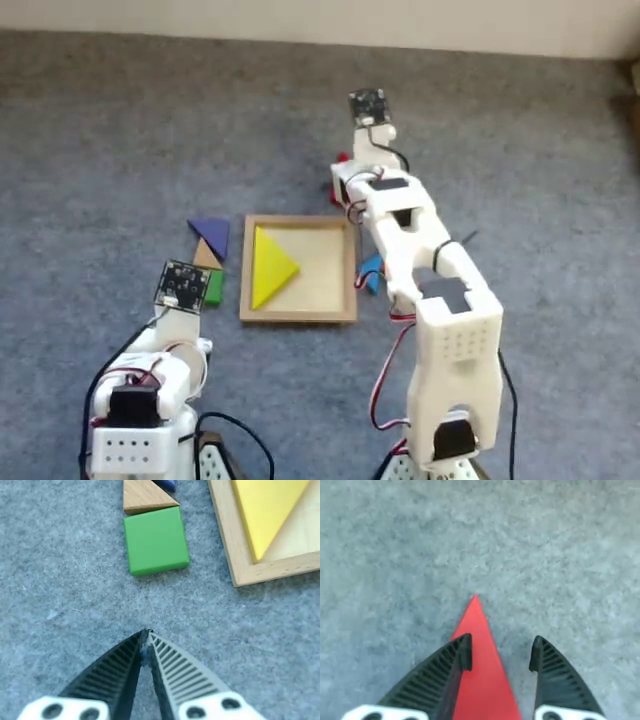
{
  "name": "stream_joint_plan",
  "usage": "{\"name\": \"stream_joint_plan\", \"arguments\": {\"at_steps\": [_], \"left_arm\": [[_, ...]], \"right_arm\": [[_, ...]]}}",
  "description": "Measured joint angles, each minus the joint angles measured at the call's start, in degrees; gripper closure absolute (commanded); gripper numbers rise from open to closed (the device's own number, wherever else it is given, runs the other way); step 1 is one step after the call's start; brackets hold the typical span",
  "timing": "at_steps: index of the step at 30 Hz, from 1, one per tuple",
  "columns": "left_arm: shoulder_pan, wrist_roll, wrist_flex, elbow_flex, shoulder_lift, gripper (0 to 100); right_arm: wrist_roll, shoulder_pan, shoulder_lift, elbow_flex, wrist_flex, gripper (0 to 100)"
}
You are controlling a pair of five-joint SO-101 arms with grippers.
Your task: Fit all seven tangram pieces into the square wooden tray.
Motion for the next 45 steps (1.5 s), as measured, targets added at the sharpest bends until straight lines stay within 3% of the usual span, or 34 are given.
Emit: {"name": "stream_joint_plan", "arguments": {"at_steps": [5,12,19,30,36,45], "left_arm": [[0.0,0.0,0.0,0.0,0.0,99],[0.0,0.0,0.0,0.0,0.0,99],[0.0,0.0,0.0,0.0,0.0,99],[0.0,0.0,0.0,0.0,0.0,99],[0.0,0.0,0.0,0.0,0.0,99],[0.0,0.0,0.0,0.0,0.0,99]], "right_arm": [[8.7,0.9,-0.6,-4.7,14.5,81.1],[10.1,5.4,0.1,-12.0,32.7,81.1],[10.5,7.7,-0.4,-12.7,43.8,81.1],[10.4,5.3,-0.4,-19.8,45.7,80.7],[3.2,0.4,-0.1,-21.5,43.1,80.7],[-1.3,-1.4,-0.1,-21.5,36.2,80.7]]}}
